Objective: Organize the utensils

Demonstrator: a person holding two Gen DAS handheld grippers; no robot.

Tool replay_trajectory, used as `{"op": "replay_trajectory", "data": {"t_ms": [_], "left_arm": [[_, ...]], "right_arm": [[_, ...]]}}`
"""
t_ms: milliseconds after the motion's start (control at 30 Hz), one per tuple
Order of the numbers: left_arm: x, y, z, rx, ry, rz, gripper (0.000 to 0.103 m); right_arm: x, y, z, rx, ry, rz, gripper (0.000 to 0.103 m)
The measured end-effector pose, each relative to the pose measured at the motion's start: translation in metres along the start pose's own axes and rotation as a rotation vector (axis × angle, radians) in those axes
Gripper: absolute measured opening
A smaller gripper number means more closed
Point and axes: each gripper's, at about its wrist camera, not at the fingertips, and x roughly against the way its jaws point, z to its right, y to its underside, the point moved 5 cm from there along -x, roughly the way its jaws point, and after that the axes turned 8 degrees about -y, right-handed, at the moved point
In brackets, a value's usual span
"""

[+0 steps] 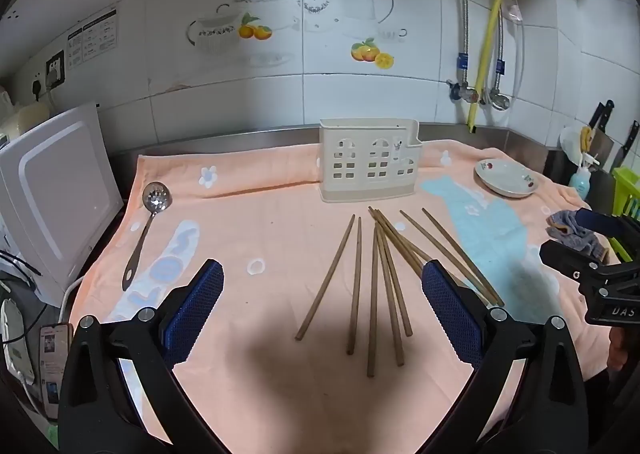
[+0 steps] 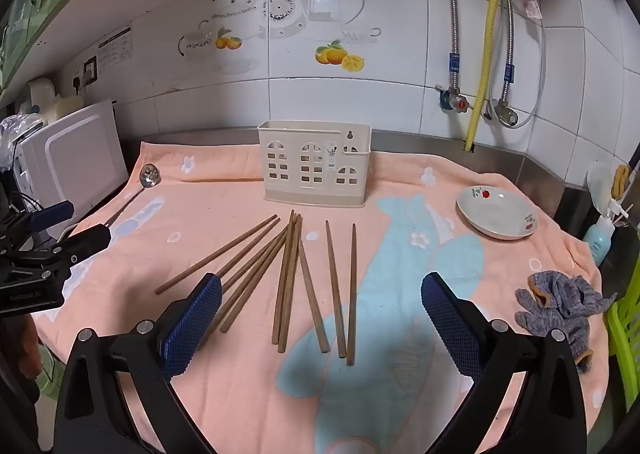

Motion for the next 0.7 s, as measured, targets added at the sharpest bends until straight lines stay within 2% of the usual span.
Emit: {"op": "replay_trajectory", "data": {"t_ms": [700], "left_arm": [[0.0052, -0.0017, -0.0049, 0.016, -0.009, 0.016, 0.098]], "right_arm": [[0.0, -0.0003, -0.0008, 0.002, -0.001, 0.004, 0.097]]}}
